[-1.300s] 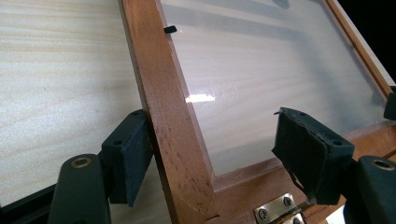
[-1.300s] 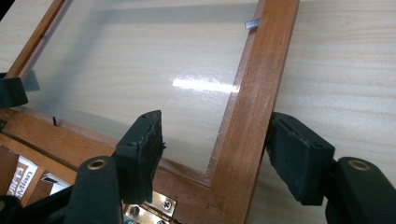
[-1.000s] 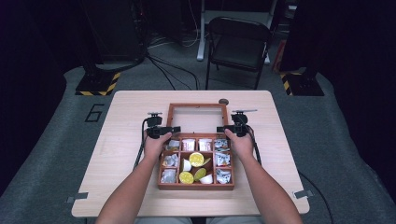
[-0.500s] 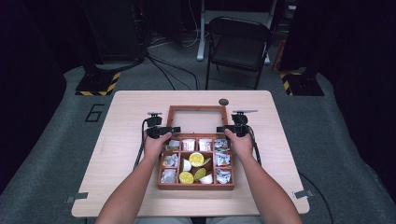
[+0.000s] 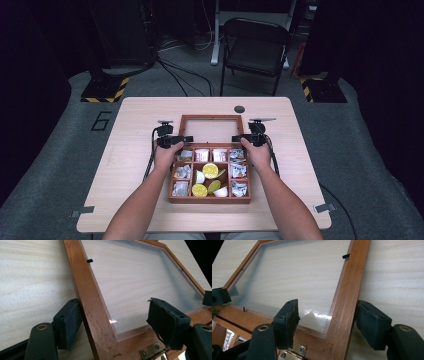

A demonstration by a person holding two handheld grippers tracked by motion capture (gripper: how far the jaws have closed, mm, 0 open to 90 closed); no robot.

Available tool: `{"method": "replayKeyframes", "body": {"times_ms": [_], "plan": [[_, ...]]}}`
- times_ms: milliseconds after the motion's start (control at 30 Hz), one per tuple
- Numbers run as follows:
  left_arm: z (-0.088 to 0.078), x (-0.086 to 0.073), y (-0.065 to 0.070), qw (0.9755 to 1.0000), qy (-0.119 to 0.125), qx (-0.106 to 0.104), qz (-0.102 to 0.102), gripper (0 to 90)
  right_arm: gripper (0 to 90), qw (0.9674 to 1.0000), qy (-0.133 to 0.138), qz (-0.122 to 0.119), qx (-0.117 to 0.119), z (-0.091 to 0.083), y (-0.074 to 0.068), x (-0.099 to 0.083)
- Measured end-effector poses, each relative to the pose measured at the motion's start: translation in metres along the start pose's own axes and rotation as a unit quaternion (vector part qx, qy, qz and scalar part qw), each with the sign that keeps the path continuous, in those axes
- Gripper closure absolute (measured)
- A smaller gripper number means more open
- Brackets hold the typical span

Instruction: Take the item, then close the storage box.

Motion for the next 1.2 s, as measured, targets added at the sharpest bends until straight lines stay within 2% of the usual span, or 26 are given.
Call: {"method": "replayKeyframes", "body": {"times_ms": [67, 133, 200, 300, 400, 533, 667, 700, 767, 800, 833, 933, 967, 1100, 1133, 1200], "plan": [[-0.001, 0.0, -0.001, 1.0, -0.003, 0.0, 0.001, 28.4, 36.0, 1.0, 0.0, 0.002, 0.001, 0.0, 0.0, 0.0], [-0.002, 0.0, -0.001, 1.0, 0.0, -0.001, -0.008, 29.3, 36.8, 1.0, 0.0, 0.006, 0.002, -0.001, 0.0, -0.001], [-0.004, 0.001, -0.002, 1.0, 0.001, 0.0, -0.004, 30.7, 38.9, 1.0, 0.001, 0.009, -0.002, -0.003, 0.001, -0.001], [-0.01, 0.003, -0.006, 0.9997, 0.006, 0.016, 0.015, 32.6, 39.6, 0.9998, 0.013, 0.01, -0.014, -0.009, 0.003, 0.003], [-0.016, 0.005, -0.003, 0.9998, 0.01, 0.009, 0.014, 32.9, 39.6, 0.9997, 0.019, 0.01, -0.015, -0.016, 0.005, 0.005], [-0.022, 0.004, 0.001, 0.9996, 0.009, 0.008, 0.025, 33.2, 40.3, 0.999, 0.021, -0.029, -0.027, -0.024, 0.001, 0.005], [-0.029, 0.004, 0.006, 0.9994, 0.008, 0.002, 0.033, 33.3, 42.8, 0.9968, 0.03, -0.067, -0.031, -0.033, -0.014, 0.007], [-0.03, 0.004, 0.008, 0.9996, 0.01, 0.0, 0.026, 33.3, 42.9, 0.9963, 0.033, -0.074, -0.027, -0.036, -0.019, 0.007], [-0.033, 0.004, 0.01, 0.9993, 0.01, -0.003, 0.035, 33.4, 42.9, 0.995, 0.038, -0.091, -0.018, -0.04, -0.028, 0.009], [-0.035, 0.004, 0.012, 0.9995, 0.013, -0.005, 0.027, 33.4, 43.0, 0.9937, 0.042, -0.103, -0.016, -0.043, -0.032, 0.009], [-0.037, 0.004, 0.013, 0.9993, 0.011, -0.007, 0.034, 33.4, 43.2, 0.993, 0.042, -0.11, -0.013, -0.045, -0.037, 0.009], [-0.042, 0.004, 0.018, 0.9992, 0.015, -0.016, 0.035, 33.4, 43.4, 0.9905, 0.039, -0.132, 0.0, -0.053, -0.053, 0.004], [-0.044, 0.004, 0.02, 0.9992, 0.018, -0.018, 0.031, 33.4, 43.8, 0.9884, 0.042, -0.146, 0.003, -0.054, -0.058, 0.002], [-0.048, 0.004, 0.022, 0.9988, 0.02, -0.018, 0.042, 33.4, 45.0, 0.9828, 0.038, -0.18, 0.015, -0.057, -0.074, -0.01], [-0.049, 0.004, 0.023, 0.999, 0.02, -0.02, 0.035, 33.4, 45.1, 0.9813, 0.035, -0.189, 0.015, -0.057, -0.077, -0.013], [-0.05, 0.004, 0.024, 0.9989, 0.023, -0.023, 0.035, 33.8, 45.7, 0.9778, 0.033, -0.206, 0.021, -0.056, -0.082, -0.019]]}}
Point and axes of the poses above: each handheld gripper's, and its own axes: z roughly forward along the jaws, x roughly out of its top, y roughly to its right, the point moved 8 cm from there along z, roughly forward along the jaws, and after that the axes turned 12 degrees about -z, right-handed, at the moved point
